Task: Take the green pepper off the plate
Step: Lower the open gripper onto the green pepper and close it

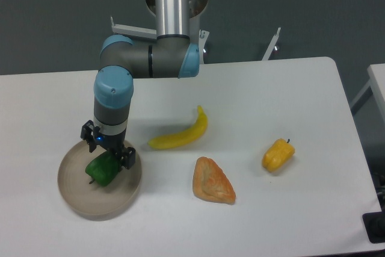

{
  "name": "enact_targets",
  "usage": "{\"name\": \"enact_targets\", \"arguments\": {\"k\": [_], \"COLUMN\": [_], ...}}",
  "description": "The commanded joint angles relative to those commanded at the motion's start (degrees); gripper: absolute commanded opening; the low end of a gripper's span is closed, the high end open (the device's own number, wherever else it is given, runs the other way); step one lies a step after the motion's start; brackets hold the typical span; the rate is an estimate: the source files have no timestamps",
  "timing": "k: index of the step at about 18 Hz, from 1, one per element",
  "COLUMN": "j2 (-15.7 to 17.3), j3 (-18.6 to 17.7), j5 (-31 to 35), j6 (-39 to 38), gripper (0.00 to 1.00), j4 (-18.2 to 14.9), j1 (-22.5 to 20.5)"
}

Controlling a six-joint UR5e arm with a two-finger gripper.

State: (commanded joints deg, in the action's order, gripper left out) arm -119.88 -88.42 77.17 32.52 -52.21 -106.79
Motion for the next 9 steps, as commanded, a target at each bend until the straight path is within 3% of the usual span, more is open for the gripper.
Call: {"name": "enact_targets", "arguments": {"k": [2, 3, 4, 6, 9], "j2": [-0.1, -0.2, -0.3, -0.4, -0.3], "j3": [0.1, 0.3, 0.4, 0.5, 0.6], "j5": [0.1, 0.1, 0.1, 0.0, 0.0], "j6": [0.1, 0.1, 0.1, 0.2, 0.4], "gripper": [0.99, 0.9, 0.66, 0.49, 0.46], "j4": [0.1, 0.1, 0.1, 0.1, 0.1], "j1": [0.0, 0.0, 0.0, 0.0, 0.2]}}
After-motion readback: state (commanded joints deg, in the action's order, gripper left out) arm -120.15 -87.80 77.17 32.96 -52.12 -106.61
